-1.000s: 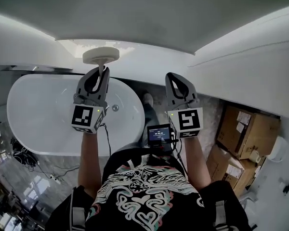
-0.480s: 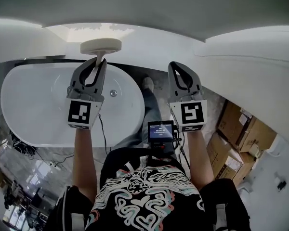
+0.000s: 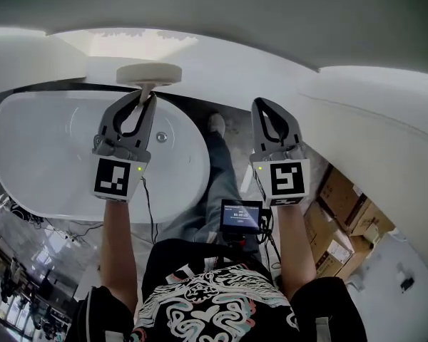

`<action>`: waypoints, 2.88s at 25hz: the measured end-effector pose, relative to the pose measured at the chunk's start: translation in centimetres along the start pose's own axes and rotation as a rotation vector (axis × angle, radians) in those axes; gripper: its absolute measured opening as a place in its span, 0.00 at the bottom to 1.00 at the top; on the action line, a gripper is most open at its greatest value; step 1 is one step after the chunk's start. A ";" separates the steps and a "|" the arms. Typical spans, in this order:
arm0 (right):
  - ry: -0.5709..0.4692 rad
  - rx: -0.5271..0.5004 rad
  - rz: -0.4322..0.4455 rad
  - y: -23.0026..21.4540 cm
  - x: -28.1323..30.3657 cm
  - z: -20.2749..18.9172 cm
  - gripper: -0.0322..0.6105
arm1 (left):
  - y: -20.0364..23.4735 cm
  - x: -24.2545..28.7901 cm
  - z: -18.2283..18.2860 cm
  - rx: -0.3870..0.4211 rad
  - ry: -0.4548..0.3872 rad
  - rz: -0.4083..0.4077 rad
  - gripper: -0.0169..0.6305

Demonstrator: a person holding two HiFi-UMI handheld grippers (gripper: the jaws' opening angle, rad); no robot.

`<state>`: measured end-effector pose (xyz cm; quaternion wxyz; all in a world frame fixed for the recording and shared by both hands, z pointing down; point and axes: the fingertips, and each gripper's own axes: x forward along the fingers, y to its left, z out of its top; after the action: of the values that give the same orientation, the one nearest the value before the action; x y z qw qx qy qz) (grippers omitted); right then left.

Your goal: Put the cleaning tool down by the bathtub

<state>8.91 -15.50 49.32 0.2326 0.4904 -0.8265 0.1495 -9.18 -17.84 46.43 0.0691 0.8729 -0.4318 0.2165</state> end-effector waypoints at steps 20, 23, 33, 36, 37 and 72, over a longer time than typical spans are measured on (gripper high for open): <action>0.062 -0.011 0.086 -0.3 7.1 -8.3 0.10 | -1.3 6.5 -8.7 0.279 0.179 -0.108 0.10; 0.075 -0.008 0.090 -0.6 8.2 -10.0 0.10 | -2.0 7.7 -10.3 0.290 0.200 -0.131 0.10; 0.109 -0.009 0.077 -1.5 10.5 -14.5 0.09 | -3.7 10.8 -14.8 0.358 0.236 -0.201 0.10; 0.114 -0.011 0.086 -1.4 11.0 -14.9 0.10 | -3.8 11.7 -15.6 0.390 0.252 -0.218 0.10; 0.115 -0.014 0.089 -1.4 11.1 -15.1 0.10 | -3.8 11.9 -16.0 0.414 0.262 -0.224 0.10; 0.223 -0.042 0.135 -2.3 16.4 -21.1 0.10 | -6.6 19.7 -29.0 0.684 0.619 -0.519 0.10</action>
<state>9.17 -18.73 75.94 0.3226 0.4090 -0.8296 0.2011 -2.72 -19.07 81.50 -0.0442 0.8189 -0.0655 0.5685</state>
